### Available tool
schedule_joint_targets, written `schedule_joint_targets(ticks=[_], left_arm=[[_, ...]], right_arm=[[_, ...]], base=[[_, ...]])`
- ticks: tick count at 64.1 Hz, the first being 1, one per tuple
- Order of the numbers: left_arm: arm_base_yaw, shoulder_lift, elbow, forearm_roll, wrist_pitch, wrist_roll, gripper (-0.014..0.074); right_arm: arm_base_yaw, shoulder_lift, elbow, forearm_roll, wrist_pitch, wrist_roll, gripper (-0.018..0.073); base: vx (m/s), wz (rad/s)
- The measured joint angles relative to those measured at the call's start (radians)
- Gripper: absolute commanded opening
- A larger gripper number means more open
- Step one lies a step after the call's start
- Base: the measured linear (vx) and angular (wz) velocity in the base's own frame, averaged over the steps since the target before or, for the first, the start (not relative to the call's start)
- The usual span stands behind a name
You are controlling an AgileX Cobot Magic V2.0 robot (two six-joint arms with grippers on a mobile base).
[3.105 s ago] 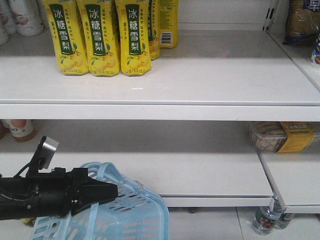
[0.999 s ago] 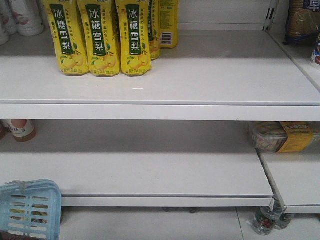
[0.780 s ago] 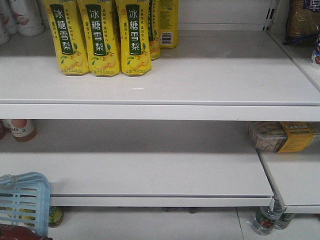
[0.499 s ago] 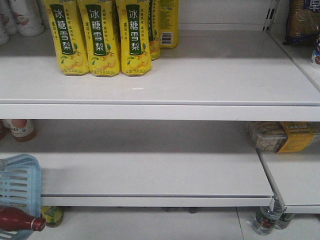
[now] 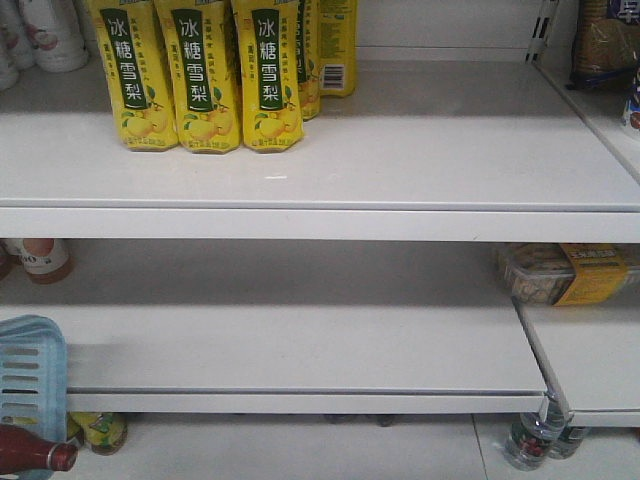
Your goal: Place coke in basket with both arms
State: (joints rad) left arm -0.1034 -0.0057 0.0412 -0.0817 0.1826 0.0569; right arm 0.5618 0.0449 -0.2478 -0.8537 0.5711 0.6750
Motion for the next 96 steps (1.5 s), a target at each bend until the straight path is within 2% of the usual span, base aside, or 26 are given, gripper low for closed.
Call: schedule_joint_targets(ticks=[96], left_arm=[[0.013, 0.000, 0.000, 0.002, -0.009, 0.001, -0.0006]], right_arm=[[0.000, 0.000, 0.000, 0.000, 0.000, -0.001, -0.0009]], base=[[0.00, 0.00]])
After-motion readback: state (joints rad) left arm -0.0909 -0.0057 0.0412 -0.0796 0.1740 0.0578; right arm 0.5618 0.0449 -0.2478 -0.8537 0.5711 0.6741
